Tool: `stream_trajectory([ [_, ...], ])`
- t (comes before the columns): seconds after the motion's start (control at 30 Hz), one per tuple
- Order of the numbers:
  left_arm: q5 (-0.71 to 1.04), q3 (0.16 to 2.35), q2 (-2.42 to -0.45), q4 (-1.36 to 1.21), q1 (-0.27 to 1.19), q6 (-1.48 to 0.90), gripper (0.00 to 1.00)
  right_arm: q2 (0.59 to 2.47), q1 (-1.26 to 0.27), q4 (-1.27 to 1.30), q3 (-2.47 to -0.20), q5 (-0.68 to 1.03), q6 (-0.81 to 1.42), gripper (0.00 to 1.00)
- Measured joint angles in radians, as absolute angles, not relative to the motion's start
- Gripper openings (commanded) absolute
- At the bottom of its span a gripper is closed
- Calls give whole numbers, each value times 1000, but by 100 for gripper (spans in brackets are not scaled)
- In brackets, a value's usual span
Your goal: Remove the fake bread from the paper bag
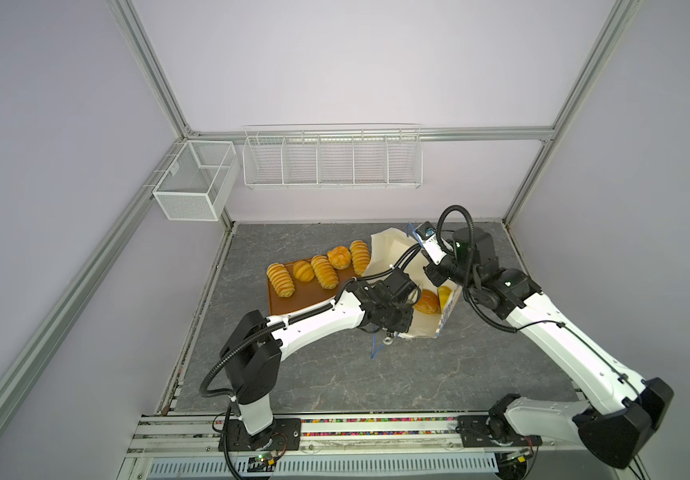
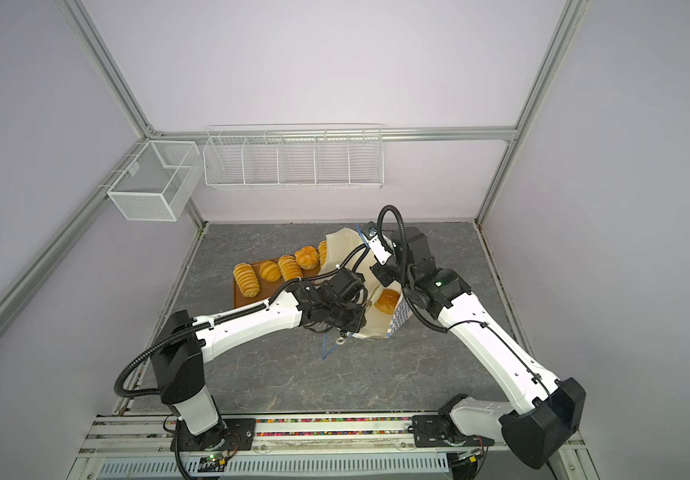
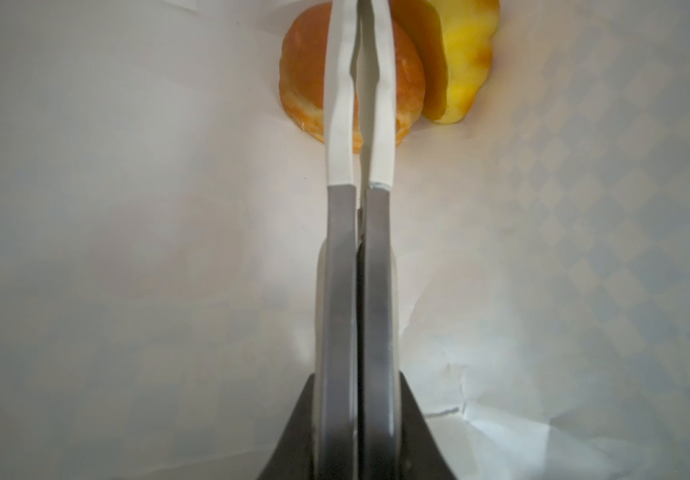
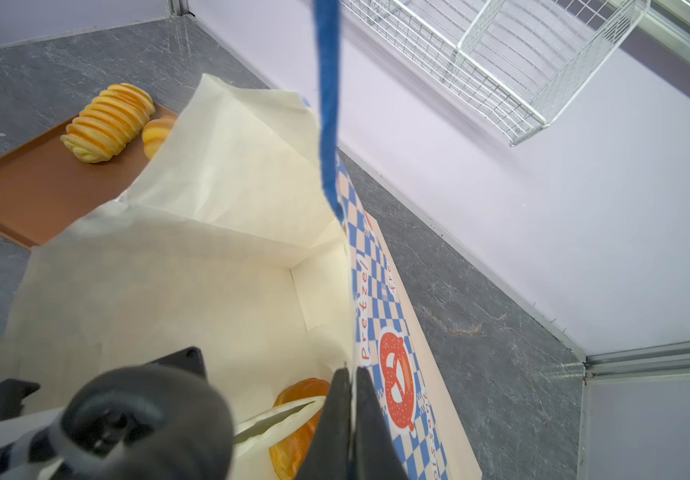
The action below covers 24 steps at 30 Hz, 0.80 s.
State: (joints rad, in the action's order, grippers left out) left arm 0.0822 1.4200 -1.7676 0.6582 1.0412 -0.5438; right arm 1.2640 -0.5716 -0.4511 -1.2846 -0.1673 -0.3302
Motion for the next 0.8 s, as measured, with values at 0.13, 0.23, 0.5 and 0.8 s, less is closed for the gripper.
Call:
stream_trajectory([
  [0.13, 80, 1391, -1768, 596, 1050, -573, 0, 1284, -571, -451, -1296, -153, -343, 7],
  [0.23, 80, 1378, -1774, 556, 1052, -590, 0, 1293, -572, -450, -1297, -139, -345, 7],
  [0.5, 102, 1357, -1820, 466, 1055, -593, 0, 1291, -571, -432, -1286, -131, -345, 7],
  [0.8, 104, 1344, -1841, 458, 1061, -566, 5, 1205, -572, -384, -1162, -125, -342, 7],
])
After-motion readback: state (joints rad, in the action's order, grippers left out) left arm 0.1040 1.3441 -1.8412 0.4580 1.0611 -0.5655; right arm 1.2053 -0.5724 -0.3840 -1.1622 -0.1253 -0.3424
